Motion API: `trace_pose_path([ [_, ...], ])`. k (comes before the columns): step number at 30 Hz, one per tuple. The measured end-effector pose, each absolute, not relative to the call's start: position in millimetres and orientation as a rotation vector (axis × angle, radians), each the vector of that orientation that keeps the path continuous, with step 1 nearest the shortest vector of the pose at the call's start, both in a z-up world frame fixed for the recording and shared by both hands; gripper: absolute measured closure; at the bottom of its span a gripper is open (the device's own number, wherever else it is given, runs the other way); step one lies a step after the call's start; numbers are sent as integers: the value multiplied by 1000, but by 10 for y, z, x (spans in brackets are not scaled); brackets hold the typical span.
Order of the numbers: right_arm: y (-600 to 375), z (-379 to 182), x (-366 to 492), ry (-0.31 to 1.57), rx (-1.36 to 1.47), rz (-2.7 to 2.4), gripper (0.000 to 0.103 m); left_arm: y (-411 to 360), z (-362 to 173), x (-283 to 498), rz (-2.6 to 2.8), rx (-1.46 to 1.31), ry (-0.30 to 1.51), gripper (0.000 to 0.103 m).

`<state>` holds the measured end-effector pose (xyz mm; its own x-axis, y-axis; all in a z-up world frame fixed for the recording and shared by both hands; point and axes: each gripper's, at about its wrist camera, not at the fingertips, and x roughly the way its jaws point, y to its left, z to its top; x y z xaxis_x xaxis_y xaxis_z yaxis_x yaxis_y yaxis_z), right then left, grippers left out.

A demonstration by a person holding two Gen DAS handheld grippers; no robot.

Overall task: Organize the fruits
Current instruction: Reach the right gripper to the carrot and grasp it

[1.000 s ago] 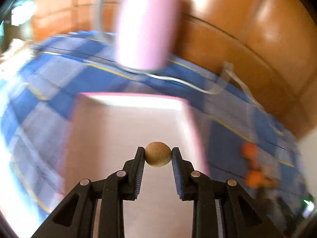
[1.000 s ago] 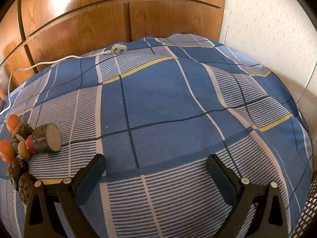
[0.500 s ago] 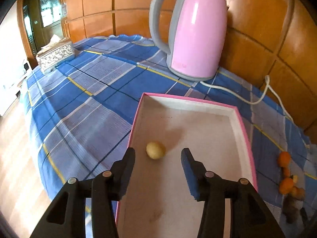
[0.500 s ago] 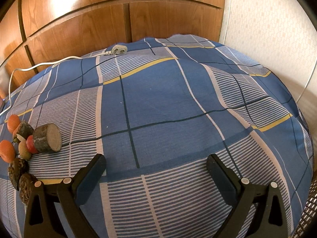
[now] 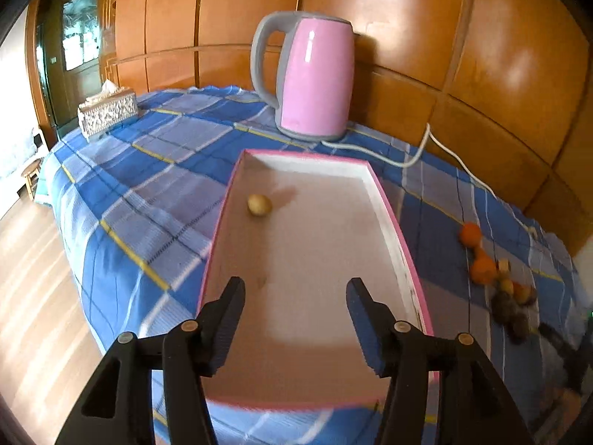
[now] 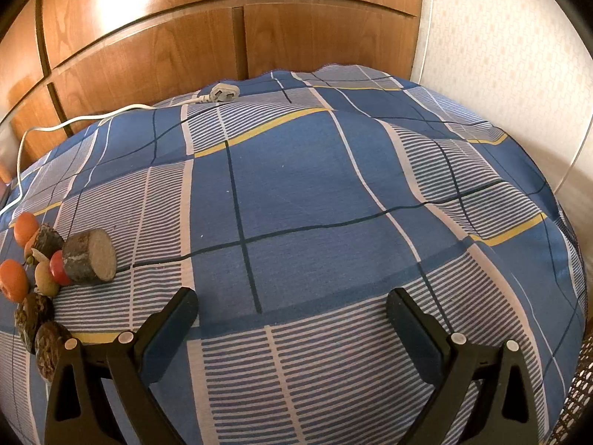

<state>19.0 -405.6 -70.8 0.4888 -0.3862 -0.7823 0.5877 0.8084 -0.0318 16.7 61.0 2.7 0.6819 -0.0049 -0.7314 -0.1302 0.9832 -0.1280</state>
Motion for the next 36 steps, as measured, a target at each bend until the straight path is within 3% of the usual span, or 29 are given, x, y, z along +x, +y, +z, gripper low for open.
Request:
trace_pose_path([
  [12, -4047, -700, 190, 887, 248, -589, 4, 582, -58, -49, 92, -180, 809, 29],
  [15, -4014, -637, 192, 897, 231, -562, 32, 583, -39, -55, 87, -170, 791, 28],
  [17, -3982, -562, 217, 912, 246, -505, 67, 581, -38, -51, 85, -169, 786, 28],
  [18, -3967, -523, 230, 916, 266, -467, 71, 584, -39, -56, 84, -168, 783, 28],
  [26, -3221, 4, 649, 892, 161, -33, 71, 609, -78, -16, 77, -189, 793, 26],
  [36, -2606, -196, 1560, 1087, 131, 145, 71, 596, -84, -3, 60, -184, 782, 19],
])
